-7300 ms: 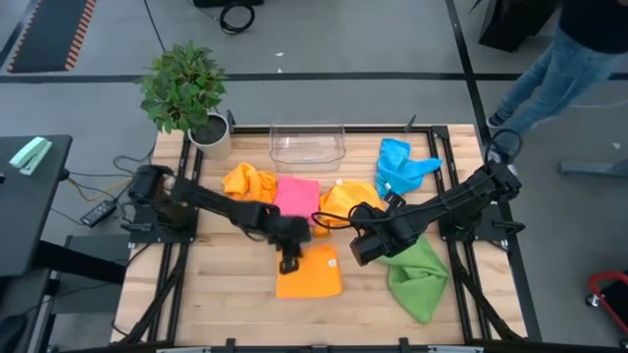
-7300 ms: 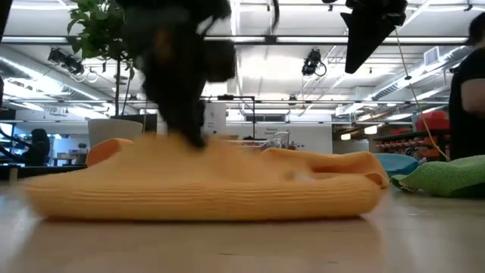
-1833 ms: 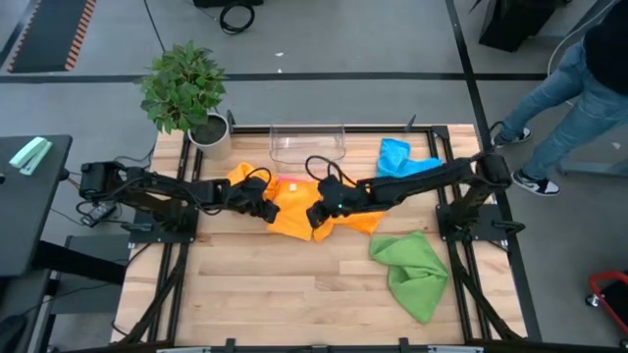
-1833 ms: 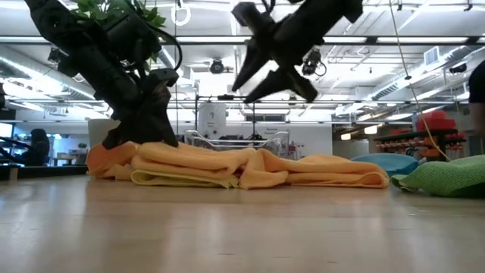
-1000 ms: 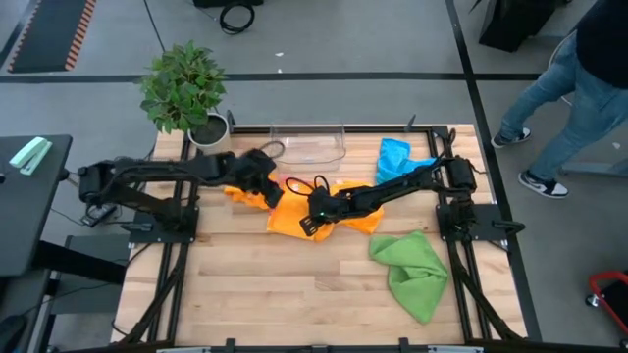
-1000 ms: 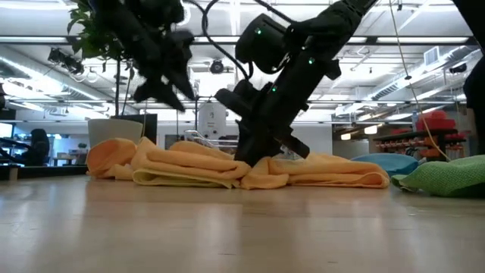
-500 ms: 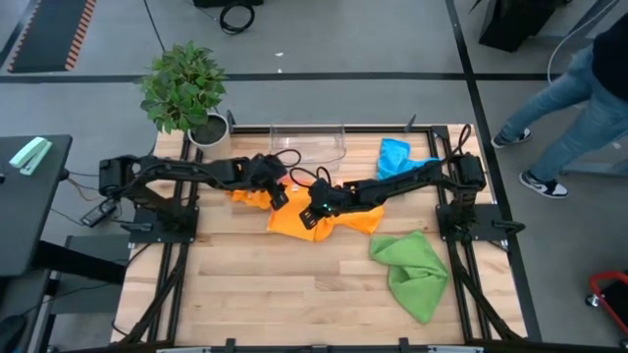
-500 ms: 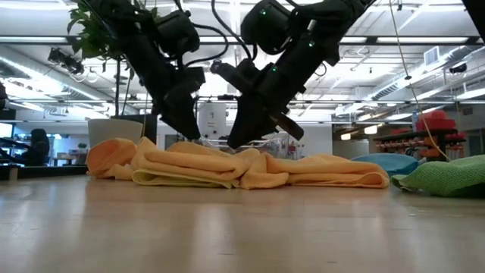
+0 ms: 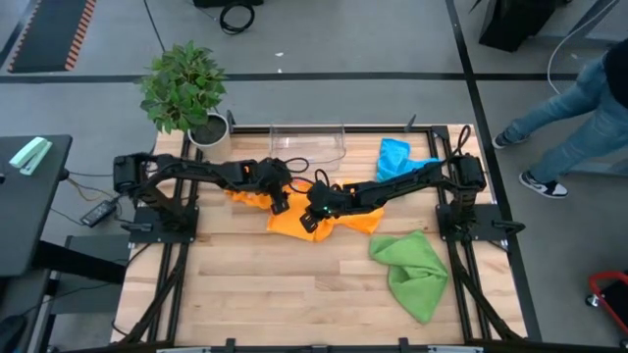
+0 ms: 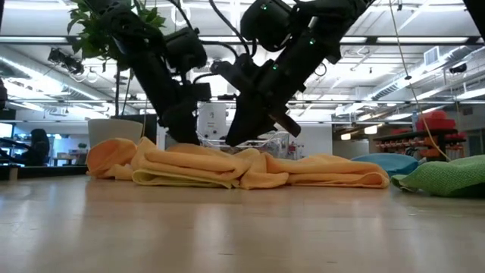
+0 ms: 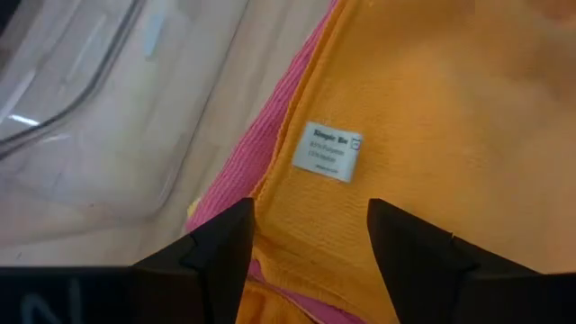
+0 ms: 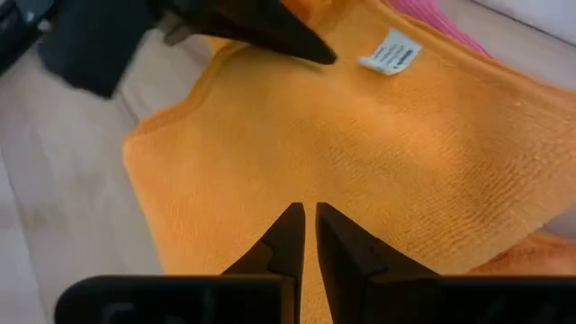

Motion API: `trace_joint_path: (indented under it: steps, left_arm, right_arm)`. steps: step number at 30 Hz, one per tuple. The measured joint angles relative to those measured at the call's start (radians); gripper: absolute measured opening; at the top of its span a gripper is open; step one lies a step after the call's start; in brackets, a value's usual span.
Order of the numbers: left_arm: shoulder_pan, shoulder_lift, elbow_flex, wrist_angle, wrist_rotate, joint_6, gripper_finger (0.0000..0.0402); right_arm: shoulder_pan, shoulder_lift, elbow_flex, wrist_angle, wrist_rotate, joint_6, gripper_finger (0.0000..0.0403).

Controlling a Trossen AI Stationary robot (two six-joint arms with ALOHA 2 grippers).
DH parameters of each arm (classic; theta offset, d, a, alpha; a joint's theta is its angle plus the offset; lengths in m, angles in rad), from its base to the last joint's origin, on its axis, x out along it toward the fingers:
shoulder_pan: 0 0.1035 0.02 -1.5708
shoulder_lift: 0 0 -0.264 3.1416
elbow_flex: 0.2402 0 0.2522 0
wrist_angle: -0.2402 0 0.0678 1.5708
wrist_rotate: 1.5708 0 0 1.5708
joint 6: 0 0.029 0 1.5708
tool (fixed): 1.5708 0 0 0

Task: Fold microfiber towels
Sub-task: Stack the bottom folded orange microfiber cloth on top of the pink microfiber cloth

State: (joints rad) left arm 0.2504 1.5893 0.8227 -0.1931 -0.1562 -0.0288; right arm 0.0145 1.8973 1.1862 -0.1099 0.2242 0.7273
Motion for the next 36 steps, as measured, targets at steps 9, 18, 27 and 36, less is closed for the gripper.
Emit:
trace_joint_path:
  steps: [9,18,27,36]
  left_arm:
    - [0.002,0.019,0.005,-0.009,-0.031,-0.019,0.0212]
    - [0.011,-0.010,0.063,-0.065,-0.015,0.033,0.0193]
    - [0.026,-0.004,0.054,-0.114,0.046,0.071,0.0188]
    - [0.056,0.023,0.054,-0.124,0.086,0.066,0.0183]
  right_arm:
    - [0.005,0.089,-0.011,0.034,-0.067,-0.126,0.0039]
    - [0.027,0.116,-0.015,0.066,-0.078,-0.223,0.0039]
    - [0.012,0.115,-0.015,0.062,-0.097,-0.246,0.0039]
    - [0.012,0.115,-0.016,0.067,-0.099,-0.248,0.0039]
